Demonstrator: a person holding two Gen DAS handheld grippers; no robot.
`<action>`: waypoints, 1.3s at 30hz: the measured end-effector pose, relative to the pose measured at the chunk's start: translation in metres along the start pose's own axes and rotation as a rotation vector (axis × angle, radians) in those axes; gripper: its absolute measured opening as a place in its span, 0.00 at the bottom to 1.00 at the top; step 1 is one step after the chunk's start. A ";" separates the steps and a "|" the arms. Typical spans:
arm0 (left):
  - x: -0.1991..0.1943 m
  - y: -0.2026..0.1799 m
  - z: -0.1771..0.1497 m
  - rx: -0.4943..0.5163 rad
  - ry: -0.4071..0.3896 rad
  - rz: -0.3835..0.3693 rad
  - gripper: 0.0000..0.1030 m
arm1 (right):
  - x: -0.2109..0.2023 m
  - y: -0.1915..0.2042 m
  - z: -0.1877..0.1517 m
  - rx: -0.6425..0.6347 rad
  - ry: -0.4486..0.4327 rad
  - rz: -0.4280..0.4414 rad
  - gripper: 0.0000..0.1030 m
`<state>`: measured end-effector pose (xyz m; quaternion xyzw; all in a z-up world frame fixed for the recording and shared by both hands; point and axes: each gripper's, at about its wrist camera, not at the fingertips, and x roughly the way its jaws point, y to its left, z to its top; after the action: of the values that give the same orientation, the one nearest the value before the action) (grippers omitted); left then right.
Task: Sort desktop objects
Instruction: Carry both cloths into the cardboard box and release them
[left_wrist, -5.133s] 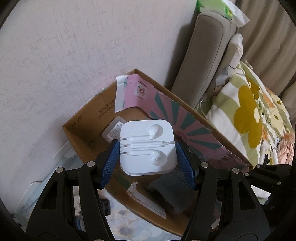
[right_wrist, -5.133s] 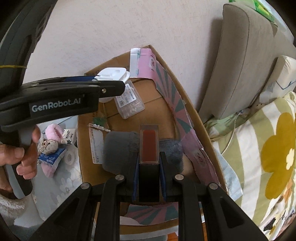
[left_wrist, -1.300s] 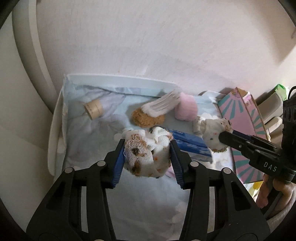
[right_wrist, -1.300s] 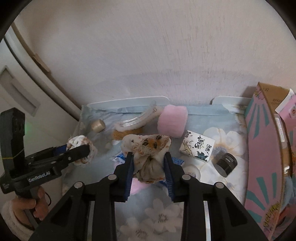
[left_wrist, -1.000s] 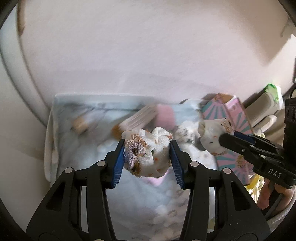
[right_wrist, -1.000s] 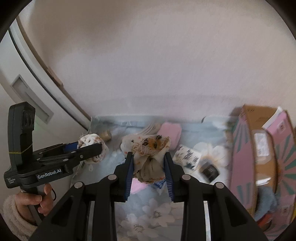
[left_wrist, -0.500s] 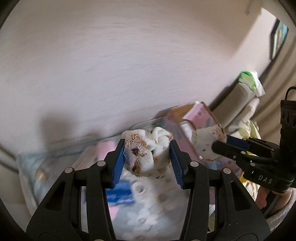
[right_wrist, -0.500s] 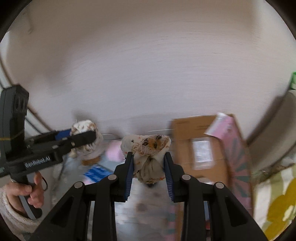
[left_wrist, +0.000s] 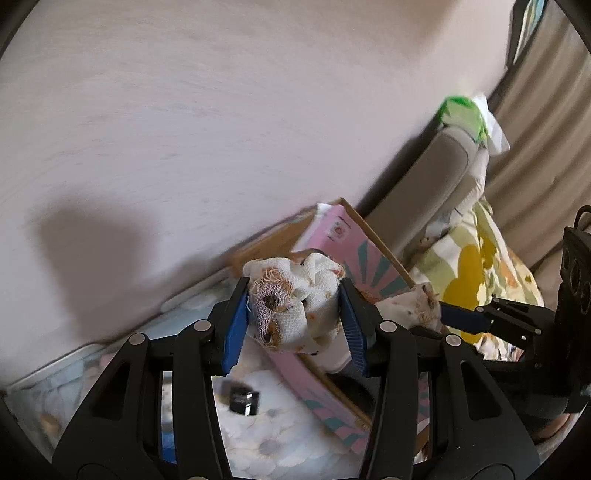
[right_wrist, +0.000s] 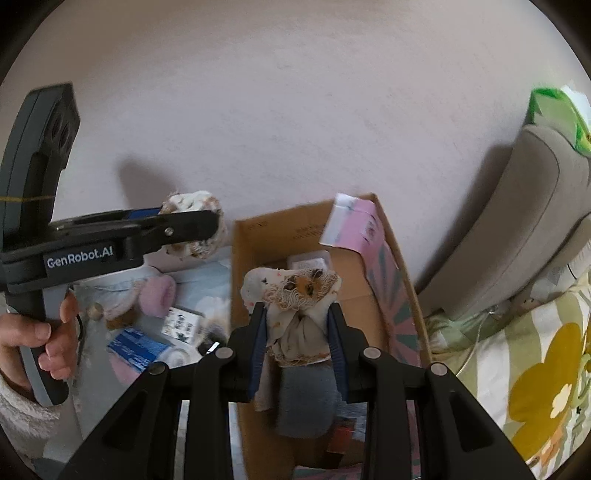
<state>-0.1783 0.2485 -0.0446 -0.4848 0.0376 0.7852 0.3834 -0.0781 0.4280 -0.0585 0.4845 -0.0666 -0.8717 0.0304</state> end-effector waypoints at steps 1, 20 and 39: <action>0.007 -0.004 0.001 0.008 0.012 -0.007 0.42 | 0.002 -0.002 -0.001 0.005 0.005 0.001 0.28; 0.071 -0.036 0.006 0.071 0.105 0.026 0.57 | 0.041 -0.035 -0.021 0.048 0.119 -0.004 0.46; -0.005 -0.012 -0.016 -0.001 0.016 0.116 1.00 | -0.004 0.005 -0.018 -0.023 0.025 -0.064 0.74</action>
<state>-0.1578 0.2480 -0.0453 -0.4881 0.0683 0.8023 0.3368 -0.0602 0.4218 -0.0637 0.4971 -0.0405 -0.8667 0.0090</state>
